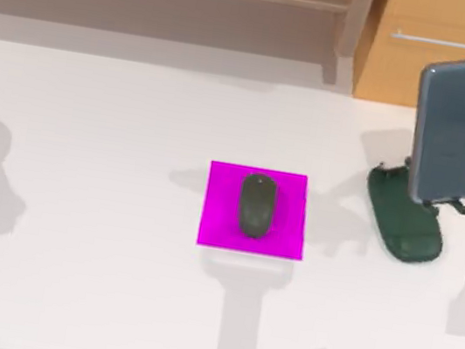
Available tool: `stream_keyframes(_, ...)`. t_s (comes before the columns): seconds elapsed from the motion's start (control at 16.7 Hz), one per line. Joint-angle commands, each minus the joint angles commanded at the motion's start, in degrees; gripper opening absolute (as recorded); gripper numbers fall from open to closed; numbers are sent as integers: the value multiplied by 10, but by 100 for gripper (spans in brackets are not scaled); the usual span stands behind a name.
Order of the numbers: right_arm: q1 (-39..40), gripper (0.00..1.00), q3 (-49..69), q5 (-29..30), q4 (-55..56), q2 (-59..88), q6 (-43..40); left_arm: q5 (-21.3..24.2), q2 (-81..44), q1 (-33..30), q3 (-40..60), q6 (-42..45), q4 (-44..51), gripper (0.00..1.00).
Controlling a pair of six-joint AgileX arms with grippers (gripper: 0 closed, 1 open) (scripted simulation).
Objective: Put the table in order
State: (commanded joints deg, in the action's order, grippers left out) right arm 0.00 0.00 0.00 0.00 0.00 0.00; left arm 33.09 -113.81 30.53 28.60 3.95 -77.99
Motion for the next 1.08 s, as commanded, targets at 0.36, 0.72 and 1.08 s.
stream_keyframes(0.36,0,100,0,0,0,0,0,-5,-6,-5,9,-1,3,92)
stream_keyframes(0.72,0,100,0,0,0,0,0,-5,-6,-5,9,-1,3,47)
stream_keyframes(1.08,0,100,0,0,0,0,0,-5,-6,-5,9,-1,3,2)
